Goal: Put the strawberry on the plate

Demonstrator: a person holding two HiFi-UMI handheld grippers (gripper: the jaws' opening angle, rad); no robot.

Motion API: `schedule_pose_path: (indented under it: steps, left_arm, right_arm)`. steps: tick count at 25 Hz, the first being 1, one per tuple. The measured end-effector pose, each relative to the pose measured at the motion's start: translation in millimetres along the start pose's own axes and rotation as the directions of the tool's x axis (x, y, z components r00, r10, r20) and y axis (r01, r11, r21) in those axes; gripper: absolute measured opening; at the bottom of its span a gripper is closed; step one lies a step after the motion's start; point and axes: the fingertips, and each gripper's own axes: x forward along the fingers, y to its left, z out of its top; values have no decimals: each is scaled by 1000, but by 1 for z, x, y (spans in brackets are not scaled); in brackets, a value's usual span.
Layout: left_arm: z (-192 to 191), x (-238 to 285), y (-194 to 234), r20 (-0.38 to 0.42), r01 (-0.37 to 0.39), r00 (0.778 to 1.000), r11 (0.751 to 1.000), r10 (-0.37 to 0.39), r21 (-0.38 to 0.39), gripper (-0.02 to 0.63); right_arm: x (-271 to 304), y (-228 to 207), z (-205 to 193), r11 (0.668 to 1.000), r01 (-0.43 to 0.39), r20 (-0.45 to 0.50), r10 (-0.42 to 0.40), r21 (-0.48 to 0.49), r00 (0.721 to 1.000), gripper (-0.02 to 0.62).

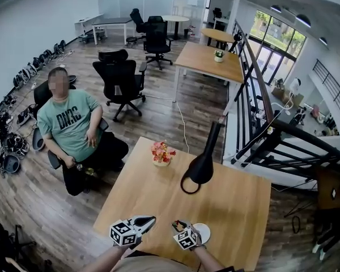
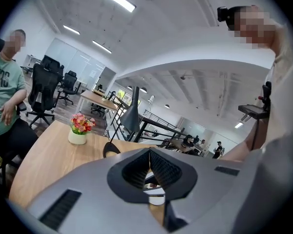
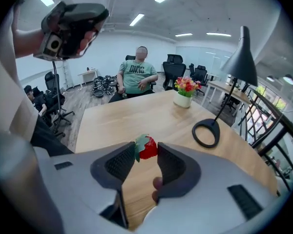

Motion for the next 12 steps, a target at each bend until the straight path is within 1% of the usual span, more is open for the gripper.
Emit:
schedule_pose_path:
  steps: [4,8,12]
  left_arm:
    - [4,11,0,-4,33,999,999,-32,15,5]
    - [10,21,4,-5,60,998,998,-60,28,5]
    - [17,30,1,-16,89,996,995,-89,37,5]
  right_arm:
    - [-33,-11,19,998,58,63,-60,27,996,150]
    - [-61,-18,37,988,109,128,-122,106,984,150]
    - [-95,-26,54,973,155,183,-185,171,966,150]
